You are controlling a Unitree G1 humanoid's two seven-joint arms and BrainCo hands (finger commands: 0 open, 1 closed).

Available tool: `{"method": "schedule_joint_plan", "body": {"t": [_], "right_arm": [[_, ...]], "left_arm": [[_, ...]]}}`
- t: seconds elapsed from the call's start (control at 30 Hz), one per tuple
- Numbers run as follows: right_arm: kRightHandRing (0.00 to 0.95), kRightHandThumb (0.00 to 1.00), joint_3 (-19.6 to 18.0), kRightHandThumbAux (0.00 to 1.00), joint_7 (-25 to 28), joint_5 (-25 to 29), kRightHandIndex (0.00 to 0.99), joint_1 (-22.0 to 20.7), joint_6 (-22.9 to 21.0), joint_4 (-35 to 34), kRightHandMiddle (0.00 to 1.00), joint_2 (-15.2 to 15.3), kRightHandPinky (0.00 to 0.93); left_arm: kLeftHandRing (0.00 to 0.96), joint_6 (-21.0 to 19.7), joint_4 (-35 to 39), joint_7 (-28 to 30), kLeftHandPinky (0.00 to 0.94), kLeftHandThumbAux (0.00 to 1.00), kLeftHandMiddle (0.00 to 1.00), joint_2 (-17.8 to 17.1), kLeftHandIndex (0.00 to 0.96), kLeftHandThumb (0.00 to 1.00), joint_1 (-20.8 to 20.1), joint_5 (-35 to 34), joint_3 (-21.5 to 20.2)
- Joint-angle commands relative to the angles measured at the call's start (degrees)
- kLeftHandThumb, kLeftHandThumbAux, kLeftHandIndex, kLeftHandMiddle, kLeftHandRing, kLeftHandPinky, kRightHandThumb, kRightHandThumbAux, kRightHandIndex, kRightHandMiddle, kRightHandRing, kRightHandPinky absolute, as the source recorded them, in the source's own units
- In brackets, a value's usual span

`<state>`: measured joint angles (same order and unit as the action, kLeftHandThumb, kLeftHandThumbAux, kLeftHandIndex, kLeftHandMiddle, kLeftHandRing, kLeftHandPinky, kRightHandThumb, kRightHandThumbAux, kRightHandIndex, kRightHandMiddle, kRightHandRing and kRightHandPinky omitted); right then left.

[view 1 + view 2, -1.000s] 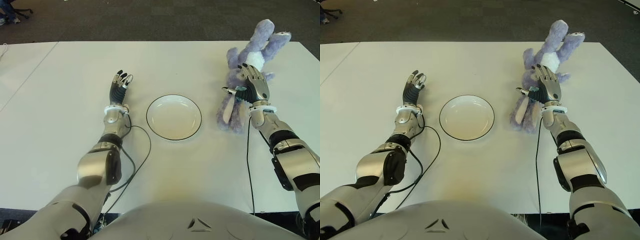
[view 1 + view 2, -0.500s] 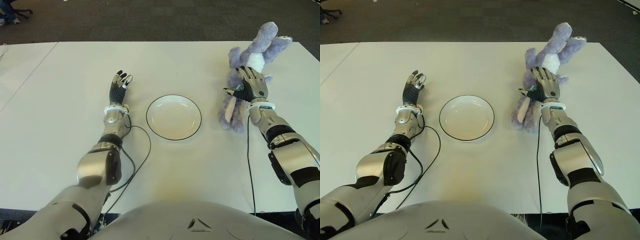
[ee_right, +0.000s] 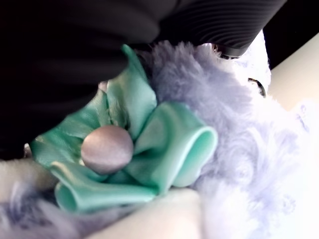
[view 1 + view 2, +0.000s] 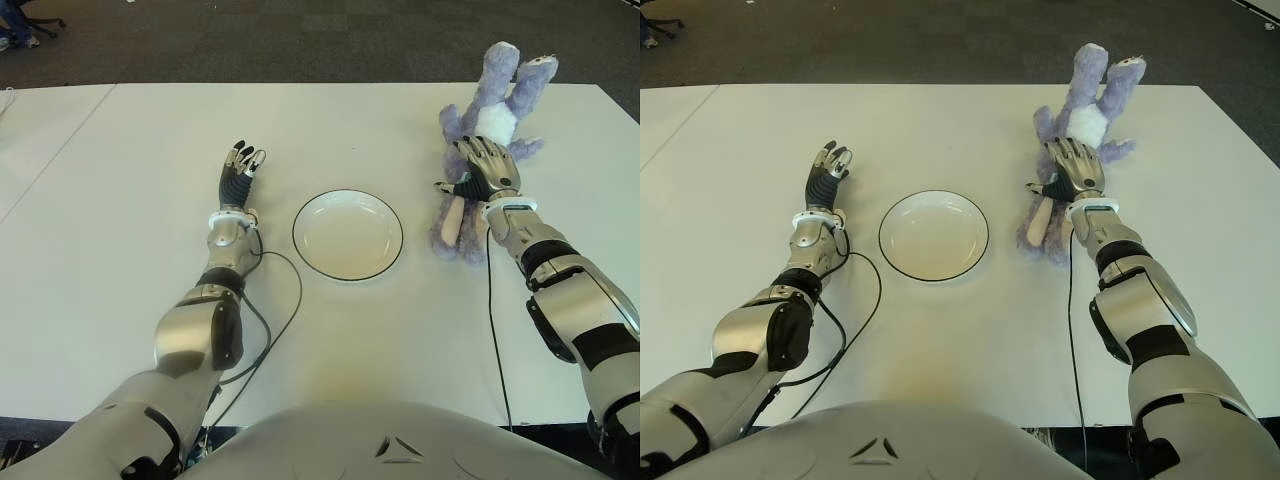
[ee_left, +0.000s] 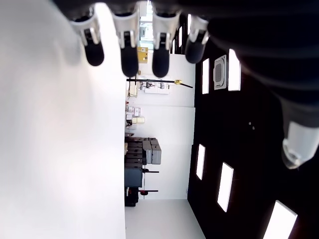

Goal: Put the doll into the plate.

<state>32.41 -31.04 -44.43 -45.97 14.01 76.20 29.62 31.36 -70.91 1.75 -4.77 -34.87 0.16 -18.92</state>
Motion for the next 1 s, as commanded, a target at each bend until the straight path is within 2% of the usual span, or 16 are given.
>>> {"method": "schedule_joint_plan", "body": {"t": [0.03, 0.63, 0.67, 0.7, 0.73, 0.8, 0.83, 0.87, 0.9, 0.97, 1.0], "right_arm": [[0.0, 0.229, 1.83, 0.465, 9.01, -1.42, 0.071, 4.36, -3.31, 3.83, 0.0, -3.58, 0.0], [0.0, 0.228, -0.16, 0.466, 10.84, 0.99, 0.074, 4.37, -5.4, 3.63, 0.0, -5.65, 0.007], [0.032, 0.226, -0.27, 0.471, 10.87, 1.13, 0.075, 4.37, -5.49, 3.62, 0.004, -5.72, 0.101], [0.04, 0.226, -0.67, 0.472, 11.12, 1.57, 0.075, 4.38, -5.66, 3.62, 0.005, -5.86, 0.125], [0.291, 0.257, -1.24, 0.498, 11.52, 2.19, 0.166, 4.37, -5.88, 3.62, 0.145, -6.04, 0.425], [0.378, 0.272, -1.9, 0.508, 11.97, 2.83, 0.21, 4.34, -6.11, 3.61, 0.204, -6.22, 0.525], [0.384, 0.273, -2.31, 0.509, 12.25, 3.15, 0.213, 4.32, -6.28, 3.6, 0.208, -6.32, 0.532], [0.411, 0.288, -2.86, 0.519, 12.67, 3.62, 0.265, 4.3, -6.64, 3.61, 0.275, -6.47, 0.557], [0.513, 0.305, -3.28, 0.531, 12.99, 3.96, 0.337, 4.29, -6.91, 3.62, 0.422, -6.59, 0.641], [0.543, 0.312, -3.9, 0.533, 13.45, 4.39, 0.358, 4.27, -7.35, 3.62, 0.466, -6.74, 0.668], [0.6, 0.316, -4.12, 0.544, 13.6, 4.51, 0.404, 4.27, -7.51, 3.62, 0.543, -6.79, 0.714]], "left_arm": [[0.137, -5.04, -6.71, -1.25, 0.103, 0.488, 0.152, 2.57, 0.108, 0.0, 11.01, 0.79, 0.74], [0.139, -4.57, -6.6, -0.43, 0.108, 0.493, 0.155, 2.42, 0.106, 0.0, 11.59, 0.14, 0.25], [0.136, -4.52, -6.58, -0.32, 0.098, 0.493, 0.154, 2.4, 0.106, 0.0, 11.61, 0.09, 0.22], [0.136, -4.5, -6.57, -0.2, 0.095, 0.493, 0.154, 2.34, 0.106, 0.0, 11.64, 0.14, 0.29], [0.13, -4.53, -6.57, -0.16, 0.089, 0.494, 0.149, 2.3, 0.099, 0.0, 11.65, 0.21, 0.37], [0.127, -4.54, -6.57, -0.15, 0.087, 0.494, 0.146, 2.26, 0.096, 0.0, 11.65, 0.29, 0.47], [0.127, -4.52, -6.57, -0.17, 0.087, 0.494, 0.146, 2.24, 0.096, 0.0, 11.66, 0.29, 0.46], [0.126, -4.51, -6.57, -0.27, 0.09, 0.493, 0.145, 2.23, 0.095, 0.0, 11.66, 0.3, 0.46], [0.126, -4.5, -6.57, -0.34, 0.093, 0.494, 0.145, 2.23, 0.094, 0.0, 11.67, 0.3, 0.47], [0.126, -4.44, -6.57, -0.4, 0.094, 0.495, 0.145, 2.21, 0.094, 0.0, 11.69, 0.31, 0.48], [0.126, -4.39, -6.56, -0.4, 0.093, 0.497, 0.144, 2.2, 0.092, 0.0, 11.7, 0.31, 0.48]]}}
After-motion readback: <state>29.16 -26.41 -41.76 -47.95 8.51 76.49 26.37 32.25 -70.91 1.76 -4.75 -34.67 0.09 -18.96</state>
